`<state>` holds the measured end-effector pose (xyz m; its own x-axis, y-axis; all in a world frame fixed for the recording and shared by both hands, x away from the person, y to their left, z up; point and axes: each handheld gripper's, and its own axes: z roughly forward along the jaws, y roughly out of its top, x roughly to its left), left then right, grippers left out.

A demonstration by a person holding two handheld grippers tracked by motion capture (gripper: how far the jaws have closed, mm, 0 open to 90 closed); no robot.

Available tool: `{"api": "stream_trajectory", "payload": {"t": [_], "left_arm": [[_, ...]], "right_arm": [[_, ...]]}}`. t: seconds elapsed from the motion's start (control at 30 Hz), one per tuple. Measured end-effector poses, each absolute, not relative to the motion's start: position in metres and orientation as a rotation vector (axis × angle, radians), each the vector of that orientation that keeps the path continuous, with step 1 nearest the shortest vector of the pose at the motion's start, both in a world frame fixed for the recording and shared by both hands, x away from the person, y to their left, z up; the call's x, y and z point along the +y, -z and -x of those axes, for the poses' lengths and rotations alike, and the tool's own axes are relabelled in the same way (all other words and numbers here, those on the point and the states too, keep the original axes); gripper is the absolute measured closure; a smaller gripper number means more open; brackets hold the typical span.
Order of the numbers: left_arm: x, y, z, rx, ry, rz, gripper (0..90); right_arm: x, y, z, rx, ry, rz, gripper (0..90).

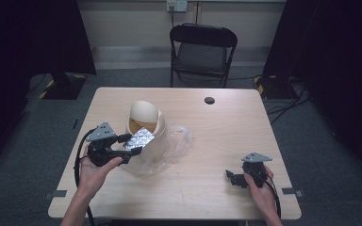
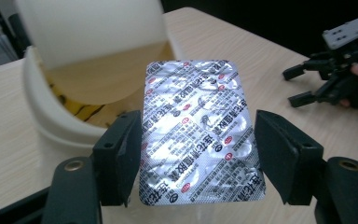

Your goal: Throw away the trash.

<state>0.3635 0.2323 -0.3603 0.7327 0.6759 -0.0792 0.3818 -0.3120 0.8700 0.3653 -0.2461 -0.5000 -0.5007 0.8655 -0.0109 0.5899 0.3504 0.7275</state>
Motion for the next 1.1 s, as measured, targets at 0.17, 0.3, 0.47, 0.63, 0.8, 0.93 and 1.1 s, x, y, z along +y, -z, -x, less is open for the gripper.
{"api": "stream_trajectory", "payload": {"t": [0.17,0.3,0.47,0.63,0.8,0.93,1.1], "left_arm": [[0.238,0.363,-0.377,0.877,-0.351,-1.951,34.0],[0.239,0.365,-0.384,0.899,-0.35,-1.959,34.0],[0.236,0.361,-0.388,0.909,-0.349,-1.94,34.0],[0.233,0.361,-0.395,0.937,-0.336,-1.926,34.0],[0.23,0.362,-0.397,0.934,-0.338,-1.916,34.2],[0.226,0.36,-0.401,0.931,-0.349,-1.922,34.4],[0.221,0.358,-0.408,0.934,-0.359,-1.921,35.3]], "right_arm": [[-0.246,0.5,-0.365,2.223,-0.951,-1.276,9.4],[-0.246,0.5,-0.365,2.223,-0.951,-1.276,9.4],[-0.246,0.5,-0.365,2.223,-0.951,-1.275,9.3],[-0.246,0.5,-0.365,2.223,-0.951,-1.276,9.4],[-0.246,0.5,-0.365,2.224,-0.951,-1.276,9.4],[-0.246,0.5,-0.365,2.223,-0.951,-1.275,9.4],[-0.246,0.5,-0.365,2.223,-0.951,-1.276,9.4]]}}
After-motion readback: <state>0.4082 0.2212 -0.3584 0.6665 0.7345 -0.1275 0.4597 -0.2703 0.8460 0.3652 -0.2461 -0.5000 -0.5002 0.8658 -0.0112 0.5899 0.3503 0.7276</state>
